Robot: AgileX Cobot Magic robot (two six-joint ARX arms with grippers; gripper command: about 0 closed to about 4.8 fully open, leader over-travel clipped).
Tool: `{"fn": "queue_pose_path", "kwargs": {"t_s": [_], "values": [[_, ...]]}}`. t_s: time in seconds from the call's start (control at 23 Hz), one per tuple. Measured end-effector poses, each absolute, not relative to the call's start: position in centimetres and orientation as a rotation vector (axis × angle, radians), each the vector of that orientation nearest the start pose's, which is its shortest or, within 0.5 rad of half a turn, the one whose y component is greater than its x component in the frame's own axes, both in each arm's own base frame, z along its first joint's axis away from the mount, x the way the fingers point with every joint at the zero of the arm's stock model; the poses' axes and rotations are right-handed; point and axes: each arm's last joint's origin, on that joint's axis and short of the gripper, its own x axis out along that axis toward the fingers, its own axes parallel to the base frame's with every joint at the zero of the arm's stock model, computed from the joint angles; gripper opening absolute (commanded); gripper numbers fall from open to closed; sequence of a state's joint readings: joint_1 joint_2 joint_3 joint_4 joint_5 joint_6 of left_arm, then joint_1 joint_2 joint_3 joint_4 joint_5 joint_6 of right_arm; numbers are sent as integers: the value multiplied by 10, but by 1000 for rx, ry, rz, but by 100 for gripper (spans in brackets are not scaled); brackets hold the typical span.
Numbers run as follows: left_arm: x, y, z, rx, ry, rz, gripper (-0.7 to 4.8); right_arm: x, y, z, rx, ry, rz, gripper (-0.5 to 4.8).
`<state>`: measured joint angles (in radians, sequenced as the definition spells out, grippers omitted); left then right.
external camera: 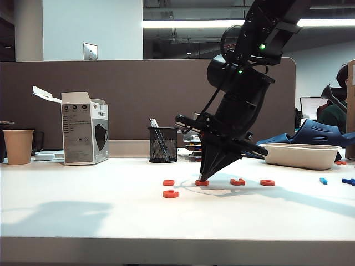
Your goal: Select the appropriate letters from the row of letter magnets placed on the table to arrange into the word "cool".
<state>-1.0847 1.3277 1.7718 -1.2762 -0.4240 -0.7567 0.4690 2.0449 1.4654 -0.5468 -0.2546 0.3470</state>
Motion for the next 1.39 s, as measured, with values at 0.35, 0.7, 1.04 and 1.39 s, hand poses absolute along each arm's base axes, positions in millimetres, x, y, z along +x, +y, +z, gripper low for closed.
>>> {"fn": "queue_pose_path", "kwargs": {"t_s": [0.35, 0.7, 1.04, 1.39], "values": [[111, -185, 450, -86, 783, -363, -3, 358, 200, 170, 126, 1338, 446, -2], [111, -185, 450, -85, 783, -362, -3, 339, 216, 172, 36, 1403, 442, -2], [111, -185, 450, -86, 783, -363, -3, 328, 227, 173, -21, 1432, 434, -2], [111, -185, 450, -86, 783, -364, -3, 316, 220, 180, -70, 1464, 385, -2]]}}
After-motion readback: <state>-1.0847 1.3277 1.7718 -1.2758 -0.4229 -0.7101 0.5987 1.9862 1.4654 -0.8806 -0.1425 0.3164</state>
